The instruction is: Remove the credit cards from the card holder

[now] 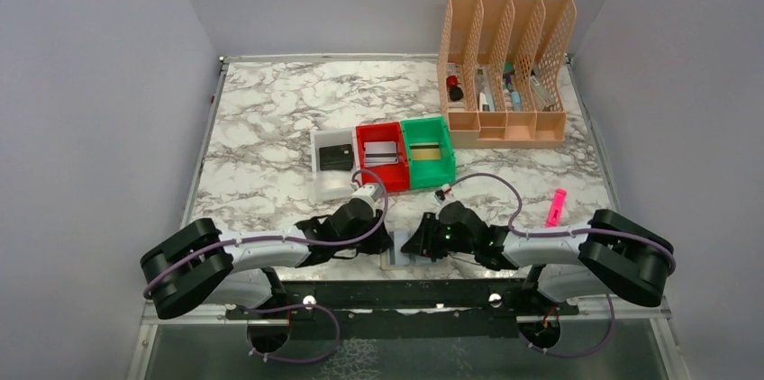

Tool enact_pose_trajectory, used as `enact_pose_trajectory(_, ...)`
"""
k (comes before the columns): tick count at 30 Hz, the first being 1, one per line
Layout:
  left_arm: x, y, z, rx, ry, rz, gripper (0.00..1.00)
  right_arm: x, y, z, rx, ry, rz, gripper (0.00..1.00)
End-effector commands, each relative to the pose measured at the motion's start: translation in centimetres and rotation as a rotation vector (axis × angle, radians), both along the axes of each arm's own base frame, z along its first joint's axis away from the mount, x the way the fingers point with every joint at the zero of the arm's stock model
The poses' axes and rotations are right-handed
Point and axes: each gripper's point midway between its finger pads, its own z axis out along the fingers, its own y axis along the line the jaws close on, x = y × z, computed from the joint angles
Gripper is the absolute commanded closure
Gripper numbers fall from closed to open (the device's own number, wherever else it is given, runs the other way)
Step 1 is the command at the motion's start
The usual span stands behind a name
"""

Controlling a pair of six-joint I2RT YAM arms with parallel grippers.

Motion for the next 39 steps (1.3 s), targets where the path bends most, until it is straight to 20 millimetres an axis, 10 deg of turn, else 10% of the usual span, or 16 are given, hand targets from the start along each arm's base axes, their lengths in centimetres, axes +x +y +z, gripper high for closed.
enact_pose_trajectory(1, -2.0, 0.8, -2.4, 0.053, 0.061, -0.029, 0.75, -0.3, -0.2, -0.6, 0.024, 0.037, -0.005, 0.69)
enact_pose_trajectory(12, -1.8, 1.8, -3.2, 0.108, 0.05, 0.005, 0.83, -0.2, -0.1, 0.3, 0.075, 0.036, -0.012, 0.91)
enact_pose_trajectory(39, -1.4, 2.8, -4.5, 0.166, 0.044, 0.038, 0.88, -0.4, -2.0, 0.7, 0.078, 0.05, 0.024, 0.86)
